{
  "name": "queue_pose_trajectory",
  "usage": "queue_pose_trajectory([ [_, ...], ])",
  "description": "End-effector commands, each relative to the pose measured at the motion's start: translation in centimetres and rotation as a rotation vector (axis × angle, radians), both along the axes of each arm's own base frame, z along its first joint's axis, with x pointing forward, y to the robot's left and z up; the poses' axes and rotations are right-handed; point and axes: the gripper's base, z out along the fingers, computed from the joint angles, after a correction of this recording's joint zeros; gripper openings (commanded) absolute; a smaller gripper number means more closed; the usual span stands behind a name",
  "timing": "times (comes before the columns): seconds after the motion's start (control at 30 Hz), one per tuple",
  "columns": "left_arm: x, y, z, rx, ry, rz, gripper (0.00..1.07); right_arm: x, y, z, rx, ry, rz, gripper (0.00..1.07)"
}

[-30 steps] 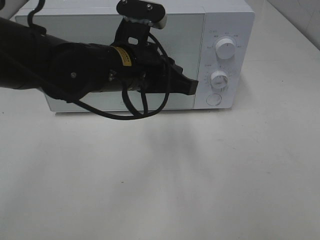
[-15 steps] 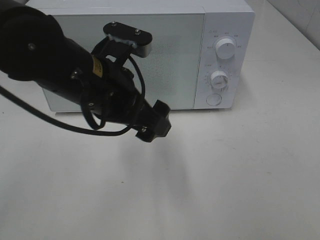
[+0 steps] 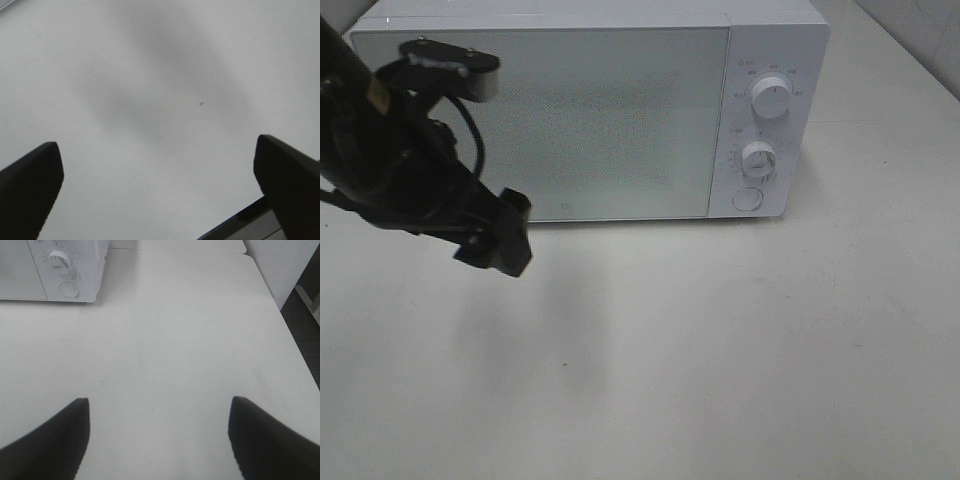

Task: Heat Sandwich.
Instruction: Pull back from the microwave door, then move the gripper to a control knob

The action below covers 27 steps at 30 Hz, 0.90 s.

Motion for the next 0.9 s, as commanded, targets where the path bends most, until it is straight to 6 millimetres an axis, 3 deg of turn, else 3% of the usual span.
queue_pose_trajectory([
  [0.03,0.2,2.2,1.1,0.011,0.009,0.063,0.99,-0.4,-0.1,0.1,-0.003,-0.041,-0.006,0.74],
  [0.1,0.3,3.0,1.3,0.016,0.014,0.086,0.99,-0.4,-0.1,0.1,-0.003,-0.041,-0.006,0.74],
  [0.23,0.4,6.7,2.7,0.036,0.036,0.191,0.99,-0.4,-0.1,0.1,-0.003,-0.041,-0.006,0.74],
  [0.27,0.4,6.7,2.7,0.036,0.036,0.191,0.99,-0.4,-0.1,0.1,-0.003,-0.041,-0.006,0.74],
  [0.4,-0.6,10.4,4.9,0.028,0.024,0.306,0.99,-0.4,-0.1,0.1,-0.003,-0.041,-0.006,0.74],
  [0.47,-0.9,10.9,5.3,0.022,0.011,0.322,0.99,-0.4,-0.1,0.1,-0.003,-0.041,-0.006,0.74],
  [0.6,-2.5,13.0,6.0,0.008,-0.028,0.388,0.99,-0.4,-0.1,0.1,-0.003,-0.041,-0.006,0.74],
  [0.73,-5.4,15.0,5.0,0.014,-0.025,0.459,0.99,-0.4,-0.1,0.1,-0.003,-0.041,-0.006,0.74],
  [0.8,-6.0,15.2,4.8,0.017,-0.026,0.465,0.99,-0.4,-0.1,0.1,-0.003,-0.041,-0.006,0.74],
  [0.9,-8.5,15.9,3.9,0.043,-0.021,0.478,0.99,-0.4,-0.1,0.1,-0.003,-0.041,-0.006,0.74],
])
